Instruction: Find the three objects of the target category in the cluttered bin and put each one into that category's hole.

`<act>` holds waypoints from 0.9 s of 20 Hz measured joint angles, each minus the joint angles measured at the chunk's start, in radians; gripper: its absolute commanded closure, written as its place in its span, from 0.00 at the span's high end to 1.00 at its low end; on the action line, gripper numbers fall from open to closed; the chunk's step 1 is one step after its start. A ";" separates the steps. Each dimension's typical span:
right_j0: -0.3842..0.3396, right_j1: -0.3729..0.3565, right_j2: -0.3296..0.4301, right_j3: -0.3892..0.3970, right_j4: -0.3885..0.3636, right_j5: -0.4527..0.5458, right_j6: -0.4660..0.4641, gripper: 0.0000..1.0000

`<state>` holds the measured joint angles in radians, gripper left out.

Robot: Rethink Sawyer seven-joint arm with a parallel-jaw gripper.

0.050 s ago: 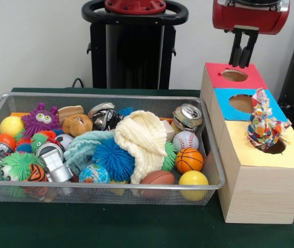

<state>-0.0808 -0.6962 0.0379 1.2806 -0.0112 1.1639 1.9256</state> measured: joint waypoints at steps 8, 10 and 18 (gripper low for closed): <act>0.000 0.004 0.000 0.001 -0.002 -0.020 0.000 0.00; 0.000 0.005 0.001 0.002 -0.003 -0.023 0.000 0.00; 0.000 0.027 0.001 0.015 -0.005 -0.101 0.000 0.00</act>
<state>-0.0804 -0.6691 0.0386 1.2956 -0.0164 1.0632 1.9256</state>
